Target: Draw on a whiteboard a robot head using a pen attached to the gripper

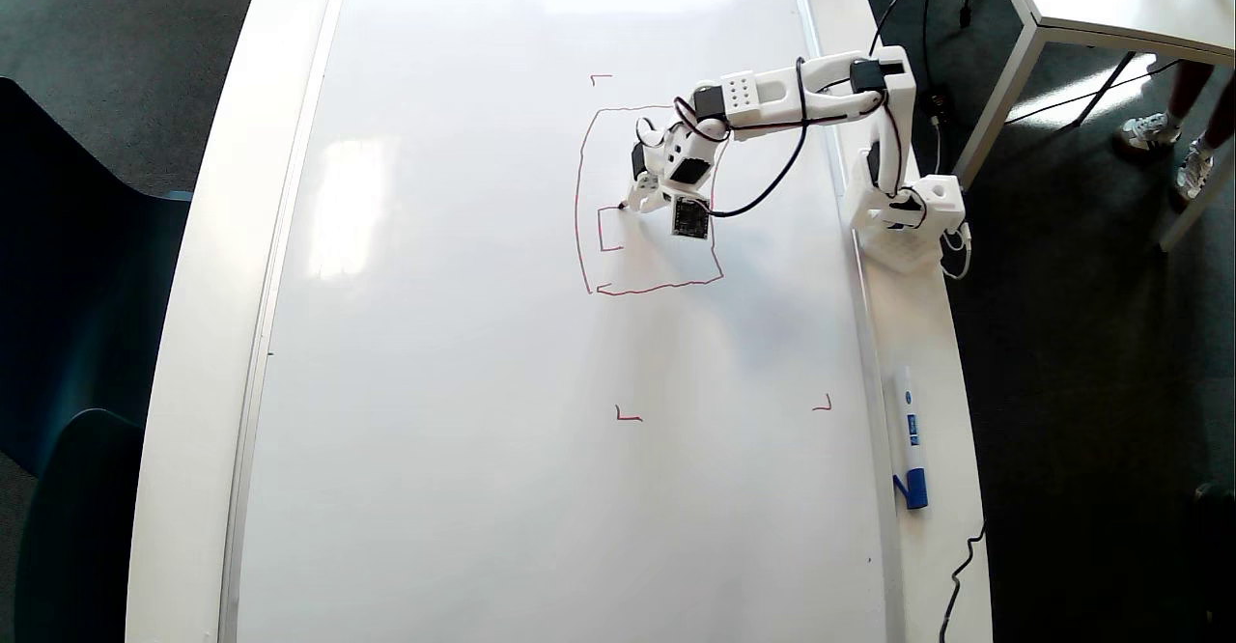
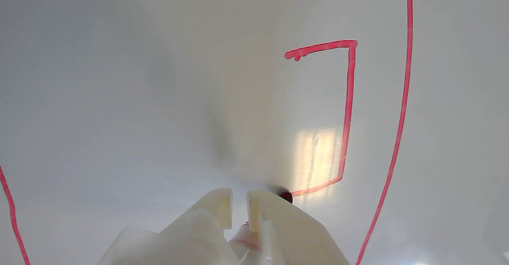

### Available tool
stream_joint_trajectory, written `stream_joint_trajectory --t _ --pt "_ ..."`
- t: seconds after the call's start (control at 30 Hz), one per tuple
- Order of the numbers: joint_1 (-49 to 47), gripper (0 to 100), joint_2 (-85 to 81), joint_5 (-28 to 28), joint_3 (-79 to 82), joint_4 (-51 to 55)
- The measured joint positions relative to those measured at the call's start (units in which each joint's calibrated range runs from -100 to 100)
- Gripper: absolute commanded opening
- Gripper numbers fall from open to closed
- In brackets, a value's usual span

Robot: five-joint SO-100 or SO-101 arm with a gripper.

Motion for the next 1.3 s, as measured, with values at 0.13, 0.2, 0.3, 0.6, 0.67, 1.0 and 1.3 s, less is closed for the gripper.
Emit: stream_joint_trajectory --t 0.13,0.2,0.3,0.6,0.67,1.0,1.3 --pt "0.0 1 -1.5 0.0 2.1 -0.1" --pt "0.0 1 -1.7 0.0 2.5 -0.1" --pt "0.0 1 -1.8 -0.1 2.7 -0.4" --pt "-3.8 1 -1.9 -0.1 3.0 -0.4" --pt "-4.4 1 -2.0 -0.1 2.9 -0.4" --pt "-6.7 1 -2.0 -0.1 2.4 -0.4" --pt "-7.5 1 -1.9 -0.1 2.3 -3.2"
